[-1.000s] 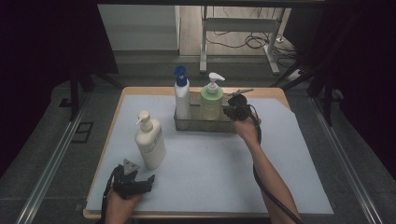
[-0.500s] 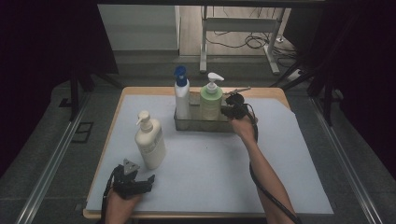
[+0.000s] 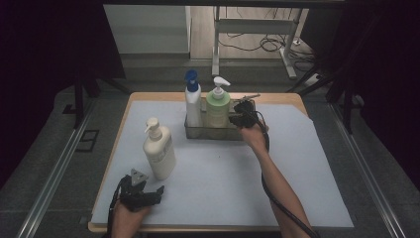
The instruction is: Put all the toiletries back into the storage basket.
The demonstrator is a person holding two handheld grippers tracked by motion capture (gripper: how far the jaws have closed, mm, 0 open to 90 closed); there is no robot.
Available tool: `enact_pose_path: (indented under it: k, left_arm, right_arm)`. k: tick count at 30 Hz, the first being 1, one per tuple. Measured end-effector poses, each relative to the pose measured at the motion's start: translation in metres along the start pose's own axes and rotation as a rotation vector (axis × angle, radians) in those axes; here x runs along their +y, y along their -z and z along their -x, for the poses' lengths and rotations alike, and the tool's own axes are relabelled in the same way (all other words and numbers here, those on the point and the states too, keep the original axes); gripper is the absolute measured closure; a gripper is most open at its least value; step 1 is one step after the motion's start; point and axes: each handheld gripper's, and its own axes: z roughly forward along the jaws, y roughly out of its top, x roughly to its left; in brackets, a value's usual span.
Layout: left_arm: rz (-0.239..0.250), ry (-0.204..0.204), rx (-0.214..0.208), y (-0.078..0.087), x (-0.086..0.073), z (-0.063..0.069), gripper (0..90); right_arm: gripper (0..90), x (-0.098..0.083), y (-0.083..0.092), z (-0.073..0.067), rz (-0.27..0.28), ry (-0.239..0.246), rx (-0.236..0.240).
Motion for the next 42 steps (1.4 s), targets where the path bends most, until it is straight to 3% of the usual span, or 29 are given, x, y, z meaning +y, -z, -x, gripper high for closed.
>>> enact_pose_path:
  k: [10,21,28,32,42]
  left_arm:
    - [0.0,-0.001,0.0,0.0,0.0,0.0,11.8]
    - [-0.001,-0.001,0.0,0.0,0.0,0.0,11.7]
    - [0.0,0.0,0.0,0.0,0.0,0.0,11.8]
    - [0.0,-0.001,0.0,0.0,0.0,0.0,11.8]
    - [0.0,-0.001,0.0,0.0,0.0,0.0,11.8]
  right_arm:
    - [89.8,0.003,-0.005,-0.014,0.0,0.022,0.008]
    - [89.9,0.003,-0.004,-0.02,0.001,0.018,-0.017]
    - [89.5,0.0,-0.004,-0.019,0.005,0.017,-0.009]
    - [84.1,0.0,-0.002,-0.019,0.005,0.036,-0.031]
    - [73.3,-0.003,0.016,-0.015,0.034,0.039,-0.01]
